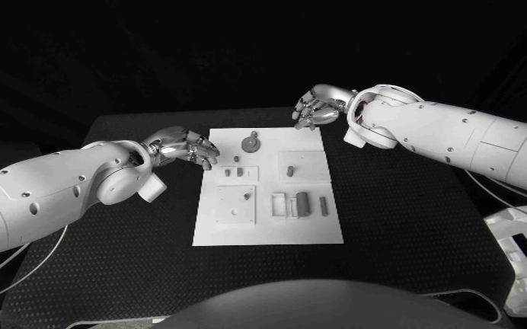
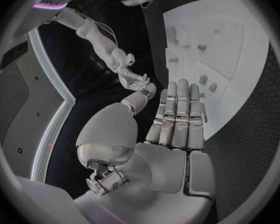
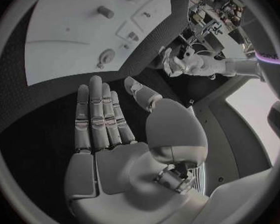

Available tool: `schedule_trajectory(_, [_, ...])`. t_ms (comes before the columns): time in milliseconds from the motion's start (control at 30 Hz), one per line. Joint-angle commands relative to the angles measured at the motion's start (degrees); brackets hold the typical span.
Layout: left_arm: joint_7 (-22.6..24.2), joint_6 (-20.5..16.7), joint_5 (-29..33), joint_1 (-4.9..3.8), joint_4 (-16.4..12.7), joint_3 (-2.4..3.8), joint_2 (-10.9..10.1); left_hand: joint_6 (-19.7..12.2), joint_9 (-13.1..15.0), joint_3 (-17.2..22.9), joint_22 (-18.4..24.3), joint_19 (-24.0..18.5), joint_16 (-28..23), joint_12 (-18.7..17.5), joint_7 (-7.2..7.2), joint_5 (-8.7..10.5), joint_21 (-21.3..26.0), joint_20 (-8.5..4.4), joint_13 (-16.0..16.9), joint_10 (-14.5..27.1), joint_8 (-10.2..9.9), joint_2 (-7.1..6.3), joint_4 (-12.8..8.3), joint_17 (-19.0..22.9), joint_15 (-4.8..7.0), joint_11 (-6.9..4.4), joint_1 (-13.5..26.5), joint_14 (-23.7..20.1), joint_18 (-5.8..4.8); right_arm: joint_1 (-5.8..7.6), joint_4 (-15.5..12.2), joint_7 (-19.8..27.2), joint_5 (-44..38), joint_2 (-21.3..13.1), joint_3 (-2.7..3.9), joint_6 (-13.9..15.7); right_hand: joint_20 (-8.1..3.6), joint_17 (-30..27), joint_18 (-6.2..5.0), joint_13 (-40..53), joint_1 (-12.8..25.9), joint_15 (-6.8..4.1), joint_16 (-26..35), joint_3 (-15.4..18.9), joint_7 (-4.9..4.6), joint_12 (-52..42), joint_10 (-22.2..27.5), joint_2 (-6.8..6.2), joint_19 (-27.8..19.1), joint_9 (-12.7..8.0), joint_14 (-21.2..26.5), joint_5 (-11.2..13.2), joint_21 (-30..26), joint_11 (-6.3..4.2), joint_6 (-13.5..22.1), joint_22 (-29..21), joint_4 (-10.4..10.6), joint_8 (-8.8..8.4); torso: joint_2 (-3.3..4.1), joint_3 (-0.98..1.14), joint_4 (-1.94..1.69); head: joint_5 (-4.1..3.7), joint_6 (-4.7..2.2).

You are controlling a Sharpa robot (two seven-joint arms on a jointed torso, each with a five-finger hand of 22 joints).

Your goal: Assemble the parts on the task board

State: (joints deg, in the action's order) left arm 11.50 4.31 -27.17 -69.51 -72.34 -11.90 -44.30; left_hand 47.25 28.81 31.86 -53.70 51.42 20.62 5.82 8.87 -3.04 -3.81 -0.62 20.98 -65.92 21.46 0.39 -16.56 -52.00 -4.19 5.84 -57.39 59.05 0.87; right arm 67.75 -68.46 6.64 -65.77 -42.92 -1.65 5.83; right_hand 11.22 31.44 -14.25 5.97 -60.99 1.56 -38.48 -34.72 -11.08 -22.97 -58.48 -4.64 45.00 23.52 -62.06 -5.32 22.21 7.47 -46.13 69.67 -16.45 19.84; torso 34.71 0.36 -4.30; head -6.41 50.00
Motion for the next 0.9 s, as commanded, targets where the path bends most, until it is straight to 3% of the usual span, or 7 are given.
schedule_trajectory(33, [5.38, -5.43, 10.16, 0.03, 0.86, 0.17, -0.34, -0.31, 0.1, -1.23, 0.18, 0.56, -0.3, 0.25, -0.25, 0.25, -0.12, -0.13, -0.14, 0.54, 0.34, -1.91, -0.04, 0.03, 0.12, -0.19, 0.68, -0.27, -0.86, -0.92, -2.68, -0.87, -9.87, -1.41, -0.24, -1.43, 0.06, 0.29, -0.75, -0.24, 0.22, 0.13, 0.11, 0.17, -0.14, 0.94, 0.0, -1.26, 0.69, -0.01, -0.55, -0.14, -0.03, 0.16, 0.19, -0.03, 0.05, 0.18, -0.02, 0.12, 0.04, -0.04, 0.0])
schedule_trajectory(167, [5.83, -7.27, 12.13, 0.14, 1.55, 0.17, -0.36, -0.39, 0.18, -2.75, 0.5, 1.1, -0.58, 0.33, -0.3, 0.24, -0.17, -0.36, -0.25, 0.55, 0.68, -3.05, 0.05, 0.16, 0.18, -0.27, 1.39, -0.4, -0.87, -1.88, -5.53, -1.1, -16.5, -2.47, -0.92, 0.86, -0.11, 0.79, -0.75, -0.7, 0.25, 0.36, 0.36, 0.35, 0.48, 2.79, 0.76, -2.79, 1.24, -0.19, -1.0, -0.12, -0.22, 0.57, 1.03, 0.04, 0.05, -0.25, -0.03, 0.07, -0.05, 0.0, 0.0])
schedule_trajectory(267, [6.51, -7.8, 13.58, 0.38, 1.52, 0.18, -0.44, -0.36, 0.22, -3.28, 0.7, 1.3, -0.67, 0.44, -0.26, 0.24, -0.14, -0.43, -0.29, 0.42, 0.87, -3.24, 0.11, 0.22, 0.18, -0.24, 1.66, -0.34, -0.87, -2.0, -7.39, -1.86, -20.8, -2.83, -2.3, 2.04, -0.51, 1.63, -0.75, -0.69, 0.18, 0.15, -0.15, 1.25, 0.24, 3.62, 0.17, -4.21, 2.52, -0.41, -2.15, -0.07, 0.09, 0.35, 2.12, 0.32, -0.01, -0.78, -0.03, 0.07, -0.04, 0.38, 0.0])
schedule_trajectory(333, [7.18, -8.38, 15.31, 0.48, 1.57, 0.34, -0.37, -0.42, 0.21, -5.55, 0.98, 1.45, -0.75, 0.55, 0.02, 0.28, -0.08, -0.39, -0.34, 0.26, 1.0, -4.7, 0.31, 0.27, 0.12, 0.0, 4.2, -0.22, -0.78, -2.0, -8.13, -2.07, -22.84, -2.91, -2.82, 2.81, -0.76, 2.16, -0.75, -0.66, -0.05, 0.04, -0.44, 1.54, -0.23, 4.19, 0.05, -5.12, 3.11, -0.57, -2.43, -0.11, 0.11, 0.35, 2.79, 0.39, 0.05, -1.07, -0.05, 0.05, -0.04, 0.46, 0.0])
schedule_trajectory(500, [7.58, -9.65, 16.3, 0.66, 2.14, 0.98, -0.19, -1.11, 0.01, -8.06, 1.79, 1.73, -1.19, 0.22, -0.17, 0.23, 0.0, -0.76, -0.78, 0.92, 0.99, -4.81, -0.09, 0.49, 0.28, 0.0, 4.75, -0.31, -0.83, -2.27, -8.32, -2.38, -25.55, -2.36, -4.28, 3.4, -0.77, 2.88, -0.75, -1.36, -0.85, 0.72, -0.36, 1.47, 0.26, 6.67, 2.37, -6.44, 3.18, -0.66, -2.09, -0.15, -0.41, 1.2, 3.28, 0.41, 0.06, -1.14, -0.03, 0.05, 0.02, 0.42, 0.0])
schedule_trajectory(600, [7.6, -9.7, 16.34, 0.71, 1.96, 1.01, -0.15, -1.22, -0.07, -8.25, 2.02, 1.82, -1.41, 0.14, -0.15, 0.23, 0.0, -0.8, -0.91, 1.02, 1.01, -4.57, -0.07, 0.63, 0.22, 0.02, 4.35, -0.43, -0.87, -3.01, -8.09, -2.84, -26.84, -1.88, -4.7, 4.83, -0.86, 3.35, -0.75, -1.6, -1.11, 0.86, -0.69, 1.28, 0.7, 7.42, 2.76, -6.74, 3.77, -0.71, -2.52, -0.14, -0.32, 1.35, 3.51, 0.56, 0.22, -1.14, 0.0, 0.04, -0.03, 0.25, 0.0])
schedule_trajectory(900, [7.18, -9.11, 16.34, 0.79, 2.0, 1.01, -0.03, -1.17, -0.18, -8.39, 2.46, 2.0, -1.6, 0.2, 0.09, 0.21, -0.01, -0.82, -1.08, 0.84, 1.17, -3.98, -0.05, 0.79, 0.14, 0.21, 3.48, -0.28, -0.87, -4.87, -4.78, -4.31, -27.99, 0.74, -4.72, 6.52, -1.31, 4.23, -0.75, -1.67, -1.26, 0.64, -1.39, 1.05, 0.64, 8.08, 2.22, -6.72, 5.15, -0.81, -3.51, -0.12, -0.02, 1.17, 3.73, 0.91, 0.43, -1.06, -0.01, 0.02, -0.12, 0.65, 0.0])
